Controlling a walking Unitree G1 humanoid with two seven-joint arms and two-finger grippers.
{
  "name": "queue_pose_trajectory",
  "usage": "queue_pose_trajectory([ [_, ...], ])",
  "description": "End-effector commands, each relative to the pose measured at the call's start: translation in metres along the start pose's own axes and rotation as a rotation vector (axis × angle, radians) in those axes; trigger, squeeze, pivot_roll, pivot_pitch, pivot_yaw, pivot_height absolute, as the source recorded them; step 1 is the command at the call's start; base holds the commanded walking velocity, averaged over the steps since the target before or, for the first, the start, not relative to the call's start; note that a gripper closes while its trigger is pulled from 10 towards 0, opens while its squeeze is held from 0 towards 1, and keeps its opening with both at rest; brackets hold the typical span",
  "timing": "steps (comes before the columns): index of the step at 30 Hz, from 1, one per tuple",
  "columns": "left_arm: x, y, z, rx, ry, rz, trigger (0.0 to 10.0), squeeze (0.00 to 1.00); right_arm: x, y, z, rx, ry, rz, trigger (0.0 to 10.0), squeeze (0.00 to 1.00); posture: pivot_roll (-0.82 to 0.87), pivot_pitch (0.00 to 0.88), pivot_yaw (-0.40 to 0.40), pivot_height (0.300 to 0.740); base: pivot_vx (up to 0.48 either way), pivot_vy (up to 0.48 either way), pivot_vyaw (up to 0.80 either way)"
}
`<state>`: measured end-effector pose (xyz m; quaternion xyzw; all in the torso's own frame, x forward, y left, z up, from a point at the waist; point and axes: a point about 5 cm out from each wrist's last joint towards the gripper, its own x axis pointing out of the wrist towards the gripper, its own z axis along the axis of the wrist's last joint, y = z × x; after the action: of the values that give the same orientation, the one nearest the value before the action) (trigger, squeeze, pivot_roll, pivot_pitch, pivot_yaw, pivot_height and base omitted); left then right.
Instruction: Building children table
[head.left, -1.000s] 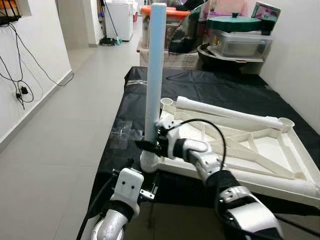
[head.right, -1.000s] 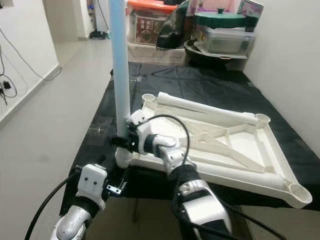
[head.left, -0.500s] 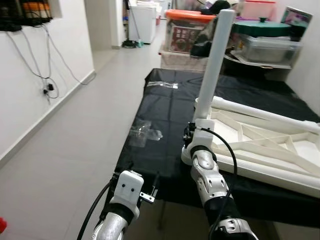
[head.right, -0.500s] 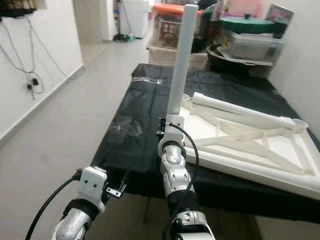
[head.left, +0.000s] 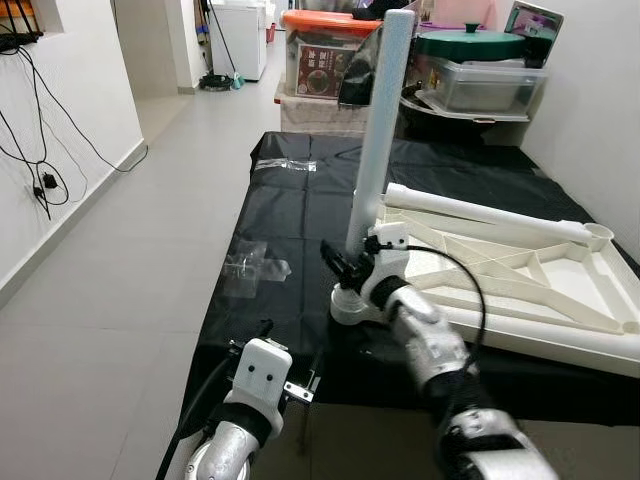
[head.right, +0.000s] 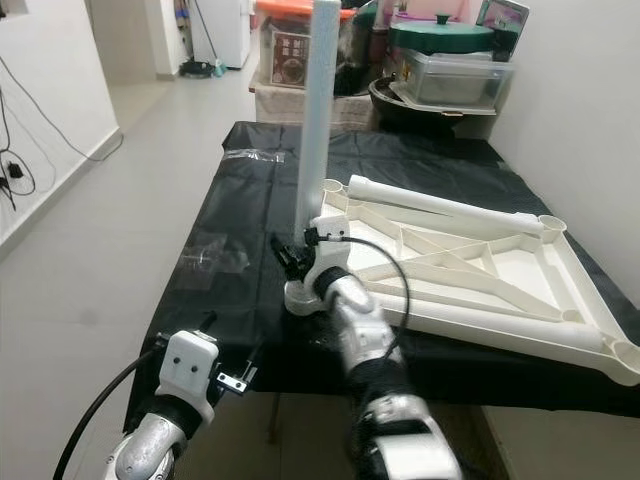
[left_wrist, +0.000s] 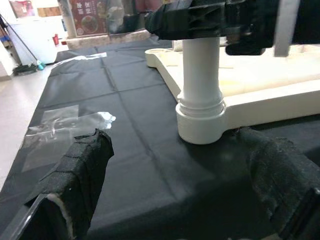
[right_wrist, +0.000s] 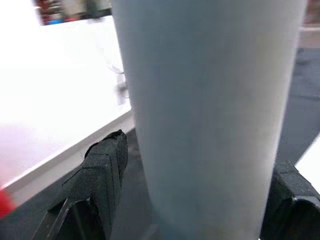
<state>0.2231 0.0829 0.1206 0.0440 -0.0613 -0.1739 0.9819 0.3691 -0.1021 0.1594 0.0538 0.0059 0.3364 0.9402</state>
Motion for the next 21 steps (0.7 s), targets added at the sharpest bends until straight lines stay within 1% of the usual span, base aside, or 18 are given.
queue_pose_trajectory([
  [1,0.001,-0.002,-0.001,-0.002,0.009,-0.006,10.0,0.0,0.008,0.017,-0.004,0.002,0.064,0.184,10.0,0.0,0.04,0.0,-0.092,0.74,0.0,0.0,0.0],
  [2,0.001,-0.002,-0.001,-0.002,0.009,-0.006,10.0,0.0,0.008,0.017,-0.004,0.002,0.064,0.184,10.0,0.0,0.04,0.0,-0.092,0.74,0.0,0.0,0.0],
  [4,0.002,-0.001,-0.001,-0.001,0.009,-0.008,10.0,0.0,0.01,0.019,0.001,-0.057,0.155,0.363,10.0,0.0,0.05,0.0,-0.095,0.74,0.0,0.0,0.0],
  [5,0.002,-0.001,-0.001,0.0,0.008,-0.007,10.0,0.0,0.012,0.024,0.002,-0.085,0.204,0.474,10.0,0.0,0.05,0.0,-0.096,0.74,0.0,0.0,0.0],
  [6,0.002,-0.001,0.0,0.001,0.008,-0.007,10.0,0.0,0.012,0.027,0.002,-0.099,0.233,0.543,10.0,0.0,0.05,0.0,-0.097,0.74,0.0,0.0,0.0],
  [8,0.002,-0.001,0.0,0.001,0.008,-0.007,10.0,0.0,0.012,0.027,0.002,-0.099,0.233,0.543,10.0,0.0,0.05,0.0,-0.097,0.74,0.0,0.0,0.0],
  [9,0.002,-0.001,0.0,0.002,0.008,-0.006,10.0,0.0,0.014,0.032,0.0,-0.107,0.261,0.607,10.0,0.0,0.05,0.0,-0.098,0.74,0.0,0.0,0.0],
  [10,0.001,0.0,0.0,0.003,0.008,-0.004,10.0,0.0,0.017,0.038,-0.003,-0.136,0.288,0.632,10.0,0.0,0.05,0.0,-0.098,0.74,0.0,0.0,0.0],
  [11,0.001,0.0,0.0,0.003,0.008,-0.004,10.0,0.0,0.017,0.038,-0.003,-0.136,0.288,0.632,10.0,0.0,0.05,0.0,-0.098,0.74,0.0,0.0,0.0],
  [12,0.001,0.0,0.0,0.003,0.009,0.0,10.0,0.0,0.022,0.043,-0.005,-0.162,0.294,0.609,0.0,0.0,0.05,0.0,-0.096,0.74,0.0,0.0,0.0],
  [13,0.001,0.0,0.0,0.003,0.01,0.002,10.0,0.0,0.027,0.045,-0.005,-0.184,0.284,0.57,0.0,0.0,0.05,0.0,-0.097,0.74,0.0,0.0,0.0],
  [14,0.001,0.0,0.0,0.003,0.01,0.003,10.0,0.0,0.033,0.043,-0.004,-0.198,0.261,0.442,0.0,0.0,0.05,0.0,-0.1,0.74,0.0,0.0,0.0],
  [15,0.001,0.0,0.0,0.003,0.01,0.003,10.0,0.0,0.036,0.04,-0.003,-0.2,0.245,0.357,0.0,0.0,0.05,0.0,-0.1,0.74,0.0,0.0,0.0],
  [16,0.001,0.0,0.0,0.003,0.01,0.003,10.0,0.0,0.036,0.04,-0.003,-0.2,0.245,0.357,0.0,0.0,0.05,0.0,-0.1,0.74,0.0,0.0,0.0],
  [17,0.001,0.0,0.0,0.003,0.009,0.003,10.0,0.0,0.038,0.035,-0.002,-0.212,0.224,0.259,0.0,0.0,0.05,0.0,-0.098,0.74,0.0,0.0,0.0],
  [18,0.001,0.0,0.0,0.003,0.009,0.003,10.0,0.0,0.038,0.035,-0.002,-0.212,0.224,0.259,0.0,0.0,0.05,0.0,-0.098,0.74,0.0,0.0,0.0],
  [20,0.001,0.0,0.0,0.002,0.009,0.003,10.0,0.0,0.035,0.021,-0.002,-0.186,0.179,0.041,0.0,0.0,0.05,0.0,-0.091,0.74,0.0,0.0,0.0],
  [21,0.001,0.001,0.0,0.001,0.008,0.003,10.0,0.0,0.033,0.011,-0.001,-0.172,0.153,-0.127,0.0,0.0,0.05,0.0,-0.09,0.74,0.0,0.0,0.0],
])
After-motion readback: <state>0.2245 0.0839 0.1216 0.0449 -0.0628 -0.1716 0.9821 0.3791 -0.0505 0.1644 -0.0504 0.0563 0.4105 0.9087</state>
